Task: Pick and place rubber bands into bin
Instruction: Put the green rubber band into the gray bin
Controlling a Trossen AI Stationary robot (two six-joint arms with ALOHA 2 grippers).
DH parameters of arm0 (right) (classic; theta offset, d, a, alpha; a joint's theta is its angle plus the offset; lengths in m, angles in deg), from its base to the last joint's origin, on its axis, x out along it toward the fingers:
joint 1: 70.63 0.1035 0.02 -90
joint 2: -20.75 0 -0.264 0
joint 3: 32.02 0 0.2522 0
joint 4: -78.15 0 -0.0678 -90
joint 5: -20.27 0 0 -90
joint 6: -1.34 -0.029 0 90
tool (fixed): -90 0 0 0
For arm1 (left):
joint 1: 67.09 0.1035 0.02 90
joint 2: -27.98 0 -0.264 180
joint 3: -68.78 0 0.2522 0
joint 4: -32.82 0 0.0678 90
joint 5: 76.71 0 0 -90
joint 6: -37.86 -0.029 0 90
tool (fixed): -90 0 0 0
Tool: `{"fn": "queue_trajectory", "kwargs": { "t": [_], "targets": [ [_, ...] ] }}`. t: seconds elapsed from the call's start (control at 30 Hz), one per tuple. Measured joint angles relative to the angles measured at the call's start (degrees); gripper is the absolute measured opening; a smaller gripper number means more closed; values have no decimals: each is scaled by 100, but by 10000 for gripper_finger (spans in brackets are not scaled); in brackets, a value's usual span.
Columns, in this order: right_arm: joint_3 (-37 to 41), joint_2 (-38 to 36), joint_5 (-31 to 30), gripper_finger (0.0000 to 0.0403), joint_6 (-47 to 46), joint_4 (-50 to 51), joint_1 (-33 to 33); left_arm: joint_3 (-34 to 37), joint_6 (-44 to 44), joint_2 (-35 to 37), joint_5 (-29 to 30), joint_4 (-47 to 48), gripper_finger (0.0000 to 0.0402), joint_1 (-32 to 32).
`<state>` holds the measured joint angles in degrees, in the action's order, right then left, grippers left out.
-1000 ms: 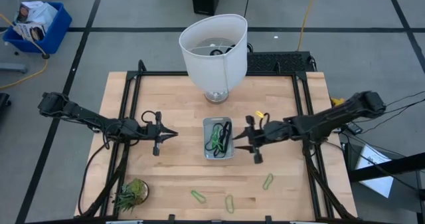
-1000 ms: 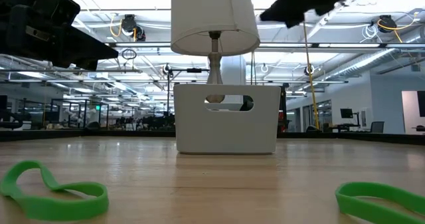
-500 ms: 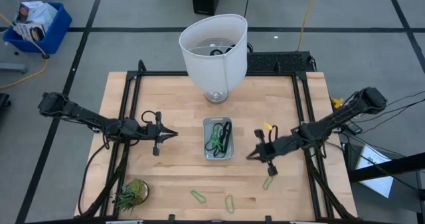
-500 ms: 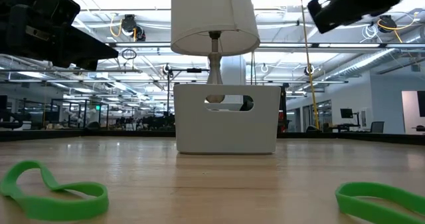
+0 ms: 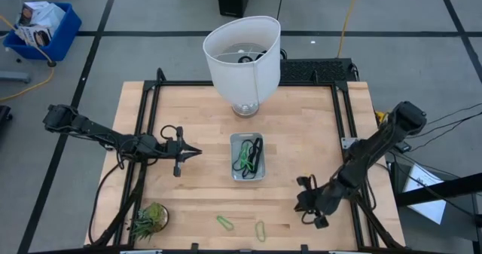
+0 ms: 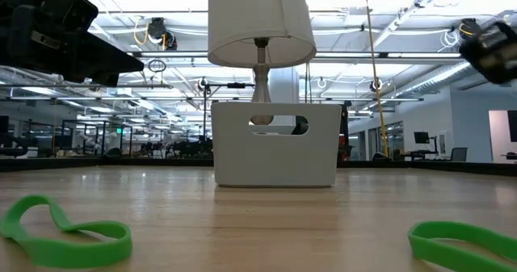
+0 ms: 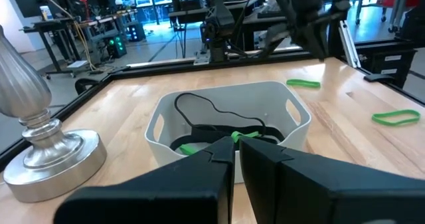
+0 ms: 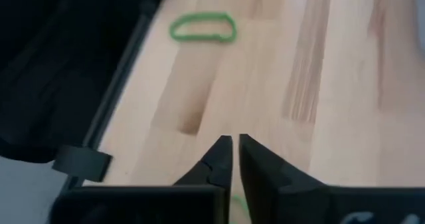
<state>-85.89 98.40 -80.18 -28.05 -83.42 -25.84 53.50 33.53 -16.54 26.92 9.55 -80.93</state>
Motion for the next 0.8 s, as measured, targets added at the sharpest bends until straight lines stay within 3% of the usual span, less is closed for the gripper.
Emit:
{"fn": "queue_trajectory", "kwargs": {
  "t": [0.23, 0.43, 0.6, 0.8],
  "targets": [
    [-1, 564, 280, 120, -824, 76, 48, 0, 52, 0, 0, 0, 33, -1],
    [-1, 731, 585, 194, -1044, 847, 124, 0, 31, 0, 0, 56, 33, 0],
    [-27, 968, 563, 196, -909, 1162, 158, 2, 17, -4, 0, 142, 33, -2],
    [-27, 1162, 458, 167, -762, 1210, 163, 2, 23, -4, 0, 136, 33, 0]
  ]
}}
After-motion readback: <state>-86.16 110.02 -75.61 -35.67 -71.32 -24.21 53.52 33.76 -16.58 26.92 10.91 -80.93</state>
